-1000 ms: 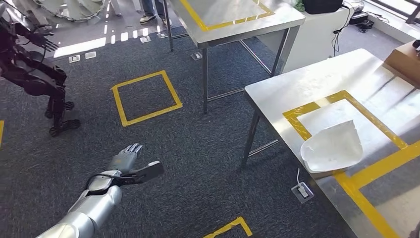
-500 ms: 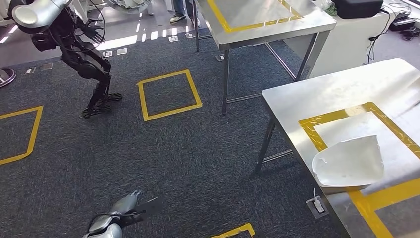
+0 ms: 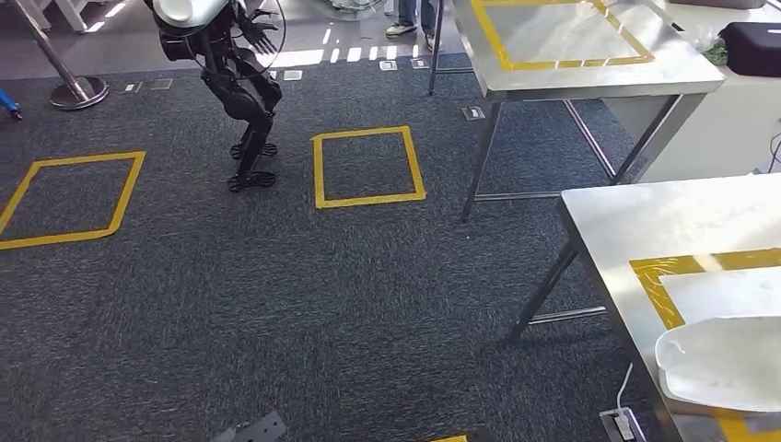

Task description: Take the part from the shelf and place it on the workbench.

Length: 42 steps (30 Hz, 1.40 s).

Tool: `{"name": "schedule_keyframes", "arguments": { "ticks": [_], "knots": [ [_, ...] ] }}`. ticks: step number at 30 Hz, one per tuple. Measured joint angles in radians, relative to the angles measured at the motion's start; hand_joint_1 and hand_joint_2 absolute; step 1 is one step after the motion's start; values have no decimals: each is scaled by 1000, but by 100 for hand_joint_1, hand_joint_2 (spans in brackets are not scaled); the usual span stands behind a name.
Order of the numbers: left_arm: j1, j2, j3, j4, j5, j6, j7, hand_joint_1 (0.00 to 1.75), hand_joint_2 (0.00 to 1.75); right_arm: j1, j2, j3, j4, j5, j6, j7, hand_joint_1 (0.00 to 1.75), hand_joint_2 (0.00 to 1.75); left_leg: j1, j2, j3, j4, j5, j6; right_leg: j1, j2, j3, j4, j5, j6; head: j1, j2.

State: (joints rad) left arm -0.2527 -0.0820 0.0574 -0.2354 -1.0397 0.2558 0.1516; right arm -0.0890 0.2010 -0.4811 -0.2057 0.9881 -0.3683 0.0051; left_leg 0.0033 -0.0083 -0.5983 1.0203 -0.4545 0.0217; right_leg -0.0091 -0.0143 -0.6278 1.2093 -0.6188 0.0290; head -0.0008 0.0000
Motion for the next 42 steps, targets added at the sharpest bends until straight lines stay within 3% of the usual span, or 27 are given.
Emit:
{"name": "schedule_keyframes", "arguments": {
  "ticks": [2, 3, 5, 7, 9, 11, 13, 15, 17, 18, 19, 21, 23, 24, 26, 27, 29, 31, 32, 33, 34, 35, 36, 38, 40, 41, 42],
  "knots": [
    [13, -1, 18, 3, 11, -11, 7, 0, 0, 4, 0, -5, 0, -4, 0, 0, 0, 0, -1, -25, -3, 2, 1, 1, 0, 10, -49, 92, -26, -1, 2, 0],
    [21, -1, 27, 4, 16, -16, 11, 0, 0, 5, 0, -8, 0, -5, -1, -1, 0, 0, -1, -37, -3, 4, 1, 1, 0, 12, -50, 87, -12, -2, 2, 0],
    [31, -1, 41, 7, 22, -24, 18, 0, 0, 4, 0, -13, 0, -7, -2, -4, 0, 0, 0, -61, -4, 8, 1, -2, -2, 25, -2, -17, 53, -6, 3, 0],
    [34, -2, 51, 9, 28, -34, 22, 0, 0, 1, 0, -18, 0, -11, -2, -5, 0, 0, 1, -81, -6, 12, 2, -12, -4, 65, 57, -139, 100, -10, 4, 0],
    [36, -5, 63, 10, 41, -49, 22, 0, 0, -2, 1, -22, 0, -14, -1, -5, 0, 0, 1, -97, -10, 10, 5, -26, -2, 86, 76, -184, 109, -17, 3, 0],
    [40, -7, 78, 11, 55, -63, 19, 0, 0, -4, 2, -23, 0, -15, 1, -5, 0, 0, 3, -110, -15, 5, 10, -41, 1, 68, 77, -190, 117, -32, 1, 0],
    [43, -11, 90, 13, 66, -73, 16, 0, 0, -6, 3, -23, 0, -13, 3, -4, 0, 0, 2, -80, -32, 35, -11, -50, 0, 47, 78, -197, 123, -47, -4, 0],
    [44, -17, 101, 14, 74, -79, 14, 0, 0, -7, 4, -24, 0, -9, 5, -2, 0, 0, 0, -27, -79, 143, -76, -55, 3, 21, 78, -200, 124, -57, -13, 0],
    [46, -22, 111, 16, 81, -86, 14, 0, 0, -5, 3, -24, 0, -5, 7, 1, 0, 0, 1, -5, -129, 263, -131, -59, 7, -7, 77, -199, 123, -61, -16, 0],
    [50, -23, 116, 17, 84, -89, 14, 0, 0, -6, 3, -24, 0, -3, 9, 3, 0, 0, 1, -1, -134, 284, -134, -59, 9, -20, 77, -199, 122, -61, -16, 0],
    [53, -24, 122, 18, 87, -94, 14, 0, 0, -7, 3, -24, 0, -1, 11, 4, 0, 0, 1, 3, -118, 263, -118, -59, 10, -31, 78, -199, 122, -61, -16, 0],
    [59, -25, 131, 20, 91, -99, 14, 0, 0, -11, 3, -24, 0, 1, 16, 8, 0, 0, -1, 28, -40, 127, -62, -52, 11, -52, 81, -199, 119, -58, -17, 0],
    [60, -26, 138, 21, 94, -101, 14, 0, 0, -15, 3, -24, 0, 4, 17, 11, 0, 0, -7, 54, 19, 20, -31, -40, 15, -68, 85, -198, 115, -50, -15, 0],
    [62, -27, 142, 21, 96, -101, 14, 0, 0, -17, 3, -24, 0, 5, 17, 12, 0, 0, -10, 59, 26, 3, -30, -33, 16, -74, 86, -197, 114, -45, -14, 0],
    [67, -29, 146, 22, 98, -102, 16, 0, 0, -21, 3, -24, 0, 7, 18, 13, 0, 0, -11, 42, 27, 0, -26, -20, 15, -84, 88, -198, 113, -33, -13, 0],
    [70, -30, 148, 23, 98, -102, 17, 0, 0, -22, 3, -24, 0, 8, 18, 13, 0, 0, -10, 34, 28, -4, -24, -14, 13, -76, 89, -194, 108, -26, -12, 0],
    [73, -31, 151, 23, 98, -103, 19, 0, 0, -22, 3, -24, 0, 9, 17, 13, 0, 0, -4, 17, 32, -12, -17, -3, 9, -34, 66, -138, 72, -14, -9, 0],
    [72, -35, 155, 24, 98, -104, 20, 0, 0, -21, 2, -24, 0, 9, 17, 14, 0, 0, -2, -2, 30, -13, -14, 2, 5, 3, 4, -11, 11, -6, -5, 0],
    [73, -37, 157, 24, 97, -105, 20, 0, 0, -20, 1, -24, 0, 9, 17, 14, 0, 0, -2, -14, 29, -12, -14, 3, 4, 8, -29, 50, -10, -3, -3, 0],
    [74, -39, 159, 25, 97, -106, 20, 0, 0, -19, 0, -24, 0, 8, 17, 14, 0, 0, -2, -25, 28, -11, -14, 3, 3, 9, -48, 82, -12, -2, -2, 0],
    [74, -40, 161, 25, 99, -109, 19, 0, 0, -19, -1, -25, 0, 8, 16, 14, 0, 0, -1, -38, 28, -9, -14, 3, 1, 11, -49, 76, 6, -1, -2, 0],
    [74, -42, 165, 26, 104, -113, 17, 0, 0, -19, -2, -25, 0, 7, 16, 13, 0, 0, 0, -50, 28, -7, -15, 1, -1, 16, -30, 31, 39, 0, -2, 0],
    [73, -44, 169, 26, 110, -116, 14, 0, 0, -19, -4, -26, 0, 6, 15, 12, 0, 0, 1, -62, 28, -4, -15, -1, -5, 30, 3, -40, 78, 0, -1, 0],
    [70, -50, 179, 25, 123, -122, 4, 0, 0, -19, -5, -27, 0, 5, 15, 12, 0, 0, 0, -83, 23, 4, -18, -13, -8, 64, 57, -157, 119, -2, 0, 0],
    [68, -54, 187, 25, 127, -126, -3, 0, 0, -20, -5, -28, 0, 5, 15, 12, 0, 0, 1, -101, 16, 4, -16, -28, -5, 73, 70, -189, 121, -12, 0, 0],
    [69, -55, 190, 26, 127, -128, -5, 0, 0, -20, -5, -28, 0, 5, 14, 12, 0, 0, 3, -108, 13, 1, -14, -36, -5, 64, 70, -191, 124, -20, 0, 0],
    [70, -56, 193, 26, 127, -130, -6, 0, 0, -20, -5, -28, 0, 6, 14, 12, 0, 0, 5, -101, 11, 2, -15, -42, -4, 55, 71, -194, 127, -28, -1, 0]
  ]
}}
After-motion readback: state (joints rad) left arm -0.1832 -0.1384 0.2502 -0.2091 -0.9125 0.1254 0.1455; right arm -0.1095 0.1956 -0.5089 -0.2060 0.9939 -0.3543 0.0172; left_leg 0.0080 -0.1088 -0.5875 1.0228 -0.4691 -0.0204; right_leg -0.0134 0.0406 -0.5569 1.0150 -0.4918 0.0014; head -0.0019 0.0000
